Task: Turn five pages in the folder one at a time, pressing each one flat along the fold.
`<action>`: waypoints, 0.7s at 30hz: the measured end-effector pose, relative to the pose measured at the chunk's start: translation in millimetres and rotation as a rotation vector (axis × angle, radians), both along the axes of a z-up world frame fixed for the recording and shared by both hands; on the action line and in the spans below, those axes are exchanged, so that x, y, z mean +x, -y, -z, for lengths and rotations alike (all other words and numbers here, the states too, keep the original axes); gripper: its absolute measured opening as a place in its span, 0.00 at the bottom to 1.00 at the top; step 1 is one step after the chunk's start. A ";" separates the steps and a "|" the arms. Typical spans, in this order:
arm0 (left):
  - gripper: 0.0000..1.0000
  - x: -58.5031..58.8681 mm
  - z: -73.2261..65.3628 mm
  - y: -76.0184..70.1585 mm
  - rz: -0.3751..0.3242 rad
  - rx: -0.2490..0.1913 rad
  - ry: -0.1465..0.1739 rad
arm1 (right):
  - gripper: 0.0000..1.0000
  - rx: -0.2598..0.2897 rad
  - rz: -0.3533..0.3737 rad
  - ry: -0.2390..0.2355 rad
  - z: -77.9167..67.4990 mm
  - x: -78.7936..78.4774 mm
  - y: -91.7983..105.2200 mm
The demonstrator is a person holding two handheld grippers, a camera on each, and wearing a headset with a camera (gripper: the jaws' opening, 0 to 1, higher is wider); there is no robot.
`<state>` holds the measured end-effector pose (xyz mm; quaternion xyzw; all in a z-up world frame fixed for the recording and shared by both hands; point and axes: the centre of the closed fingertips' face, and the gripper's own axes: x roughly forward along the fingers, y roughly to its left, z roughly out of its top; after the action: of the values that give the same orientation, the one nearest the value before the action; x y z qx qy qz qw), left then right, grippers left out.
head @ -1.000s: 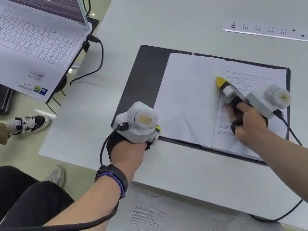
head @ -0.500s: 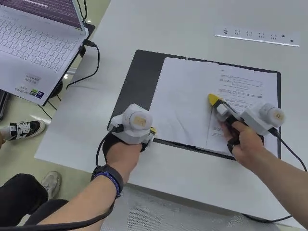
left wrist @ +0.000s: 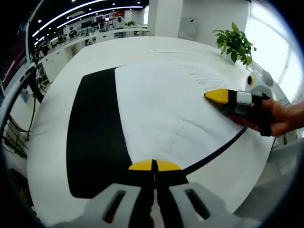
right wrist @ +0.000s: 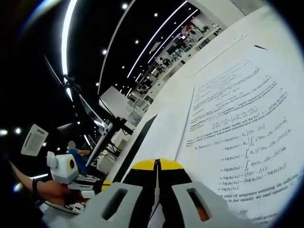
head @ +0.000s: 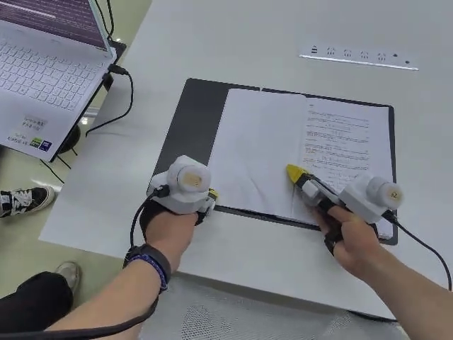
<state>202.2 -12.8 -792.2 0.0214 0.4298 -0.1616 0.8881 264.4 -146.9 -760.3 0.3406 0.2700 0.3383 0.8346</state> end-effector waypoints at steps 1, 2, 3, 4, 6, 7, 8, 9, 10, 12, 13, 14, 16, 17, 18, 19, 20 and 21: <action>0.00 -0.1 -0.1 0.0 -0.001 -0.002 0.001 | 0.00 0.000 -0.002 -0.001 0.1 -1.1 0.0; 0.00 -0.2 -0.3 0.1 -0.002 -0.004 0.002 | 0.00 -0.001 -0.004 -0.003 0.2 -2.8 0.0; 0.00 -0.3 -0.4 0.1 -0.001 -0.005 0.003 | 0.00 -0.001 -0.006 -0.003 0.4 -4.3 0.0; 0.00 -0.1 -0.1 0.1 -0.001 -0.004 0.003 | 0.00 -0.003 -0.011 -0.004 0.8 -7.0 -0.1; 0.00 -0.5 -0.6 0.1 0.002 -0.001 0.003 | 0.00 -0.005 -0.018 -0.006 2.5 -10.8 0.8; 0.00 -0.7 -1.0 0.2 0.001 -0.002 0.003 | 0.00 -0.006 -0.021 -0.007 4.7 -10.2 3.3; 0.00 -0.5 -0.4 -0.1 0.000 -0.002 0.003 | 0.00 -0.007 -0.025 -0.008 6.2 -11.8 4.8; 0.00 -0.4 0.0 -0.3 0.000 -0.003 0.004 | 0.00 -0.006 -0.026 -0.009 6.8 -12.7 5.0; 0.00 -0.3 0.2 -0.4 0.000 -0.003 0.004 | 0.00 -0.006 -0.030 -0.010 7.6 -14.5 5.4; 0.00 -0.4 -0.4 -0.1 0.000 -0.005 0.006 | 0.00 -0.003 -0.031 -0.016 8.2 -19.0 6.2; 0.00 -0.4 -0.2 -0.2 -0.002 -0.007 0.006 | 0.00 -0.006 -0.033 -0.017 9.4 -19.7 6.1; 0.00 -0.5 -0.5 -0.1 -0.003 -0.009 0.007 | 0.00 -0.008 -0.035 -0.017 10.2 -20.3 6.2; 0.00 -0.5 -0.4 -0.2 -0.008 -0.012 0.010 | 0.00 -0.010 -0.038 -0.021 11.2 -22.5 6.5; 0.00 -0.2 -0.1 -0.5 -0.011 -0.014 0.011 | 0.00 -0.011 -0.041 -0.024 11.9 -24.7 6.7; 0.00 -0.2 -0.4 -0.4 -0.012 -0.015 0.012 | 0.00 -0.011 -0.046 -0.028 12.3 -27.5 6.9; 0.00 -0.4 -1.1 -0.3 -0.013 -0.016 0.013 | 0.00 -0.012 -0.050 -0.030 12.2 -29.9 6.8; 0.00 -0.4 -1.2 -0.3 -0.014 -0.016 0.013 | 0.00 -0.014 -0.055 -0.032 12.7 -32.8 7.1; 0.00 -0.7 -1.8 -0.2 -0.015 -0.018 0.015 | 0.00 -0.016 -0.058 -0.032 13.0 -35.2 7.1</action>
<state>201.5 -12.6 -790.4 0.0116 0.4219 -0.1586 0.8926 229.2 -154.0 -773.4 0.3315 0.2959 0.3547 0.8226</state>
